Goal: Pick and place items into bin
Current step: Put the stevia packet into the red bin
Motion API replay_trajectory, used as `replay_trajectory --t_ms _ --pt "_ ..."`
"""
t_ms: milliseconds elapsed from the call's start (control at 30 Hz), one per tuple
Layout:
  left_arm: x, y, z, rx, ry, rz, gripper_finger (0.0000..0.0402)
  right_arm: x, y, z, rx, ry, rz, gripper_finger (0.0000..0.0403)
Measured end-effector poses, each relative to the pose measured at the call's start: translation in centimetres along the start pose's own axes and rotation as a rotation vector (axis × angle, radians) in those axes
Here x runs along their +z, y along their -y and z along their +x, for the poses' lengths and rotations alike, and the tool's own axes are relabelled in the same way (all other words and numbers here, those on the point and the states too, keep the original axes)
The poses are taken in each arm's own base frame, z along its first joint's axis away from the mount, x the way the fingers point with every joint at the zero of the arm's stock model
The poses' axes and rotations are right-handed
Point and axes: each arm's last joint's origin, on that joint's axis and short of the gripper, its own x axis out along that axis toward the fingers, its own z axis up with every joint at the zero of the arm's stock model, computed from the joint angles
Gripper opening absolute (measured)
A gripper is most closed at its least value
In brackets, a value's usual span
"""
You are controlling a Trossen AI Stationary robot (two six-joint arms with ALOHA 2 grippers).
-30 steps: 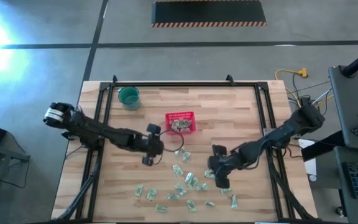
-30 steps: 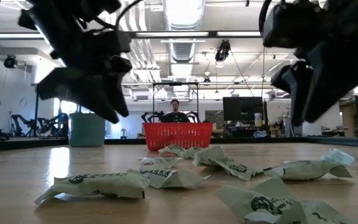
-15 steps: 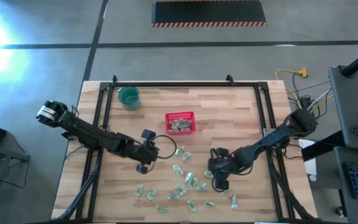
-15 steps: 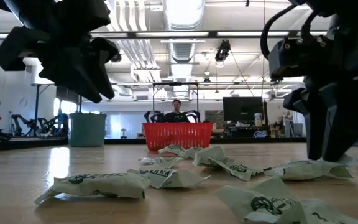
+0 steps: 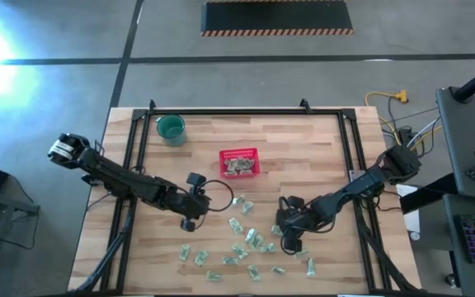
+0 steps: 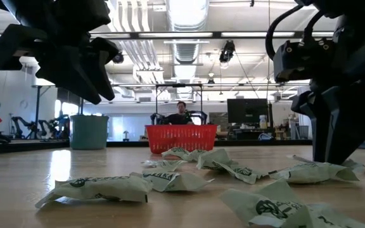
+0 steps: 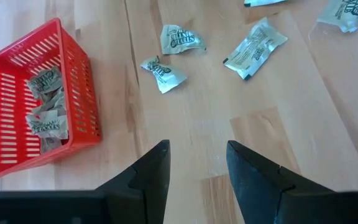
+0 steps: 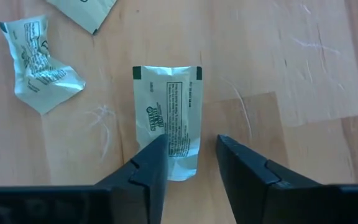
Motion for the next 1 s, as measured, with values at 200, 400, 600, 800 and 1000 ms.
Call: replay_trajectory --t_ms 200,400,600,800,1000 --pt "0.00 -0.01 0.00 0.000 0.000 -0.001 0.0141 -0.03 -0.09 -0.12 0.002 0.005 -0.017 0.0132" --pt "-0.06 0.00 0.02 0.000 -0.003 0.000 0.0141 0.02 -0.09 -0.59 0.018 0.009 -0.061 0.0155" --pt "-0.08 0.00 0.03 0.000 -0.004 0.000 0.0141 0.11 -0.10 -0.95 0.024 0.020 -0.063 0.0178" --pt "-0.08 0.00 0.03 0.000 -0.004 0.000 0.0141 0.24 -0.20 -0.94 0.030 0.036 -0.053 0.0187" --pt "-0.08 0.00 0.03 0.000 -0.004 0.000 0.0141 0.23 -0.35 -0.74 0.058 0.071 -0.049 0.0187"
